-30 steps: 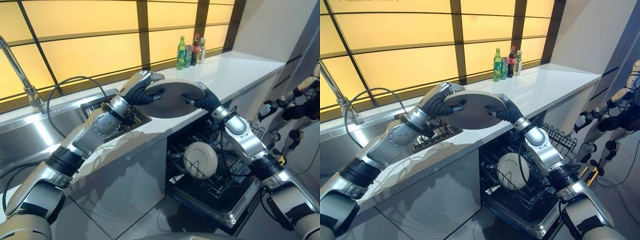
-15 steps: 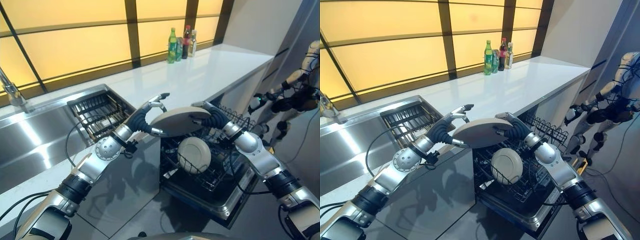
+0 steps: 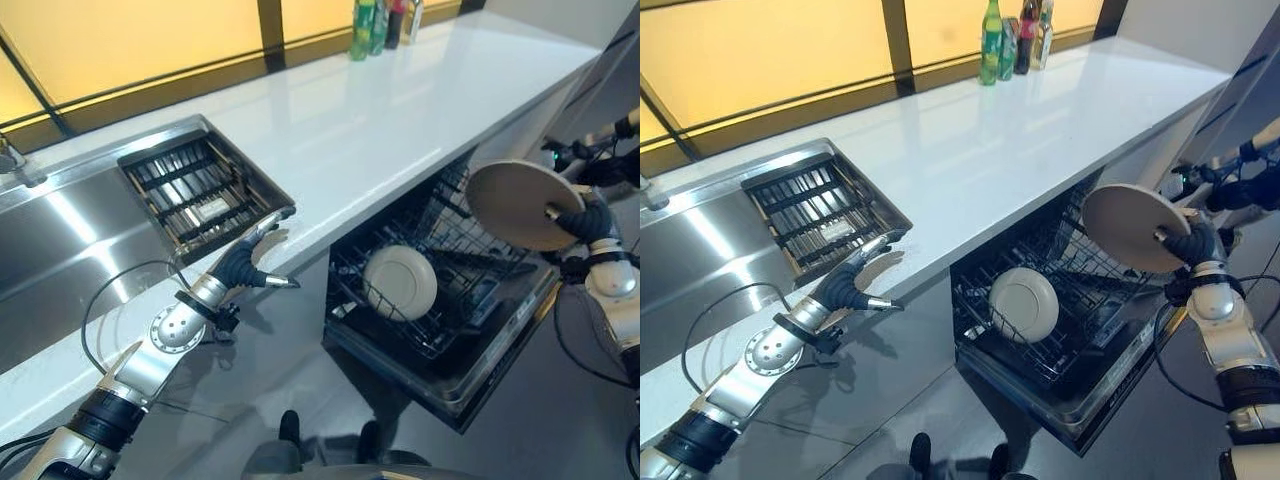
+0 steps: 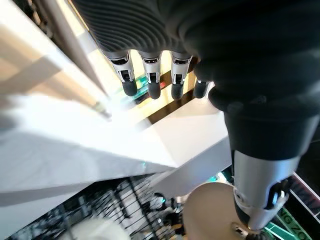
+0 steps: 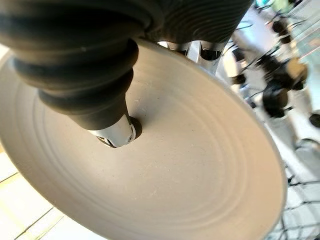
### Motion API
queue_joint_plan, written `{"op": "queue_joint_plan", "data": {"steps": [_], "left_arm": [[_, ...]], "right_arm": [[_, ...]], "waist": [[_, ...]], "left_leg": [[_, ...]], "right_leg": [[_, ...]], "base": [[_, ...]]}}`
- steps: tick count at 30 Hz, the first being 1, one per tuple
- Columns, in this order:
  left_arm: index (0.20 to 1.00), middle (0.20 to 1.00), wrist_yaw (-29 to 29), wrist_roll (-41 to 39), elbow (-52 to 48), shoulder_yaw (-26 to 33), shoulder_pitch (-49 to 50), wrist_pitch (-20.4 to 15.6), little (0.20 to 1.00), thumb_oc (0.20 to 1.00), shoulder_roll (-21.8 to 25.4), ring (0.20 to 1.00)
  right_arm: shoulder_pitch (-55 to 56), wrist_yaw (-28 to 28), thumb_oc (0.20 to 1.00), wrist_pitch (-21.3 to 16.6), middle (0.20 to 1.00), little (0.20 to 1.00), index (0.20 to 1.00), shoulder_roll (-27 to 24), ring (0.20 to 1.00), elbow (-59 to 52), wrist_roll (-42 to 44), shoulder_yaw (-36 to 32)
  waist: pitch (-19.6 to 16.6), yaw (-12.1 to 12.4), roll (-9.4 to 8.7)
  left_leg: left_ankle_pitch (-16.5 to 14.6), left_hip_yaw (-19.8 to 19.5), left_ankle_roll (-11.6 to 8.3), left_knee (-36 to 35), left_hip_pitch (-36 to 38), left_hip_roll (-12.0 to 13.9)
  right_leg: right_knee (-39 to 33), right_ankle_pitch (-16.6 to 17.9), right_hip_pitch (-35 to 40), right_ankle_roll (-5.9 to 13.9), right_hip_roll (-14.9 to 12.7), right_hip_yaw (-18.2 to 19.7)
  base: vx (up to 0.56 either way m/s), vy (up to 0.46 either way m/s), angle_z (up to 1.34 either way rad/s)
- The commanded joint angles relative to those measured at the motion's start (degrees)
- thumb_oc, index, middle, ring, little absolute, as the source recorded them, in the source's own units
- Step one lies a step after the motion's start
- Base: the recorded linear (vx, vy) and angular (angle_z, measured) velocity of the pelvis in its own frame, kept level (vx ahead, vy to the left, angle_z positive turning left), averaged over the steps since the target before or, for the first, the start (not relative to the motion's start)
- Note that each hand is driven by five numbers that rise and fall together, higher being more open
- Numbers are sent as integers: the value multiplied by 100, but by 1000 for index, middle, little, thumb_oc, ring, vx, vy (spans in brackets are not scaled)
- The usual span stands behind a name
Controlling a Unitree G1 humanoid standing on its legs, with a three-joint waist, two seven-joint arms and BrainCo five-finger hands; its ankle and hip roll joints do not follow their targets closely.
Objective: Pick up plates and place into dishwasher.
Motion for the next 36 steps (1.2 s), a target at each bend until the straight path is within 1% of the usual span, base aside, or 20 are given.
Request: {"op": "queue_joint_plan", "data": {"steps": [1, 3, 5, 6, 8, 10, 13, 14, 16, 19, 22, 24, 28, 30, 32, 35, 36], "left_arm": [[1000, 1000, 157, -448, -425, 47, -371, -401, 1000, 1000, 130, 1000], [1000, 1000, 116, -488, -477, 11, -441, -446, 1000, 1000, 149, 1000], [1000, 1000, 107, -599, -508, -2, -494, -462, 1000, 1000, 191, 1000], [1000, 1000, 99, -732, -561, -9, -531, -413, 1000, 1000, 211, 1000], [1000, 1000, -66, -1115, -621, -33, -581, -315, 1000, 1000, 185, 1000], [1000, 1000, -179, -1391, -668, -48, -620, -246, 1000, 1000, 154, 1000], [1000, 1000, -567, -2114, -744, -125, -751, -148, 1000, 1000, 147, 1000], [1000, 1000, -601, -2198, -759, -124, -766, -141, 1000, 1000, 146, 1000], [1000, 1000, -928, -2779, -817, -183, -900, -165, 1000, 1000, 189, 1000], [1000, 1000, -1164, -3261, -889, -254, -1036, -110, 1000, 1000, 166, 1000], [1000, 1000, -1164, -3306, -918, -340, -1153, -143, 1000, 1000, 142, 1000], [1000, 1000, -1052, -3294, -908, -392, -1272, -142, 1000, 1000, 150, 1000], [1000, 1000, -1112, -3470, -862, -331, -1263, -90, 1000, 1000, 127, 1000], [1000, 1000, -1118, -3498, -886, -330, -1287, -102, 1000, 1000, 129, 1000], [1000, 1000, -1175, -3503, -894, -335, -1311, -122, 1000, 1000, 102, 1000], [1000, 1000, -1346, -3650, -900, -288, -1295, -61, 1000, 1000, 92, 1000], [1000, 1000, -1359, -3662, -919, -296, -1300, -47, 1000, 1000, 98, 1000]], "right_arm": [[-1053, -492, 200, 3, 200, 200, 200, -558, 200, 224, 9, 271], [-1194, -603, 200, 103, 200, 200, 200, -544, 200, 354, -134, 325], [-1289, -565, 200, 224, 200, 200, 200, -564, 200, 466, -228, 405], [-1344, -516, 200, 260, 200, 200, 200, -568, 200, 550, -232, 474], [-1493, -348, 200, 383, 200, 200, 200, -595, 200, 722, -164, 665], [-1653, -264, 200, 401, 200, 200, 200, -584, 200, 882, -72, 824], [-2052, -47, 200, 598, 200, 200, 200, -562, 200, 1153, -20, 1132], [-2123, -37, 200, 610, 200, 200, 200, -561, 200, 1199, -3, 1180], [-2555, 155, 200, 729, 200, 200, 200, -528, 200, 1548, 122, 1402], [-3018, 322, 200, 859, 200, 200, 200, -406, 200, 1985, 159, 1700], [-3342, 470, 200, 963, 200, 200, 200, -265, 200, 2381, 260, 1964], [-3513, 525, 200, 900, 200, 200, 200, -150, 200, 2658, 302, 2040], [-3610, 710, 200, 894, 200, 200, 200, 29, 200, 2989, 221, 2137], [-3643, 900, 200, 984, 200, 200, 200, 140, 200, 3084, 175, 2160], [-3667, 1054, 200, 939, 200, 200, 200, 224, 200, 3275, 184, 2229], [-3606, 1601, 200, 953, 200, 200, 200, 327, 200, 3443, -6, 2307], [-3584, 1678, 200, 912, 200, 200, 200, 355, 200, 3493, 17, 2360]], "waist": [[269, 237, 116], [316, 252, 154], [344, 256, 177], [366, 260, 190], [432, 283, 220], [491, 294, 248], [669, 328, 322], [690, 328, 335], [849, 374, 418], [994, 413, 515], [1112, 445, 601], [1170, 469, 656], [1206, 511, 767], [1234, 525, 833], [1248, 551, 888], [1257, 575, 913], [1260, 585, 915]], "left_leg": [[-1037, 97, 138, 139, 117, -304], [-1013, 87, 130, 137, 61, -305], [-993, 84, 117, 137, 13, -306], [-981, 72, 109, 137, -15, -306], [-949, 44, 103, 137, -79, -307], [-928, 29, 94, 145, -136, -309], [-868, 20, 78, 163, -284, -306], [-860, 20, 75, 163, -309, -305], [-797, 0, 60, 158, -459, -310], [-723, -6, 43, 140, -598, -311], [-656, -11, 25, 114, -712, -316], [-627, -12, 11, 103, -773, -322], [-577, -5, -16, 89, -821, -338], [-546, 5, -21, 71, -859, -345], [-519, -2, -27, 69, -886, -347], [-501, 6, -31, 63, -904, -352], [-493, 0, -32, 61, -914, -351]], "right_leg": [[200, -603, -1, 351, -64, -162], [214, -607, -42, 336, -66, -202], [237, -611, -89, 329, -75, -228], [257, -614, -123, 328, -81, -239], [298, -611, -201, 317, -94, -288], [321, -617, -255, 299, -100, -311], [390, -612, -415, 269, -115, -343], [396, -611, -442, 265, -116, -348], [423, -592, -588, 240, -118, -390], [445, -568, -733, 208, -116, -459], [467, -545, -861, 183, -125, -527], [478, -532, -926, 177, -150, -590], [487, -520, -981, 175, -196, -664], [491, -520, -1028, 169, -210, -697], [520, -526, -1066, 153, -229, -738], [537, -527, -1101, 154, -248, -762], [537, -522, -1107, 155, -249, -762]], "base": [[-72, -21, 1], [-48, -26, 5], [-29, -24, 7], [-32, -23, 7], [-39, -31, 7], [-47, -32, -2], [-85, -55, 0], [-119, -67, 3], [-132, -76, 3], [-90, -61, 5], [-83, -55, 6], [-66, -45, -2], [-13, -9, 8], [-44, 13, 2], [-38, 21, 2], [-33, 8, 3], [-46, -8, 0]]}}
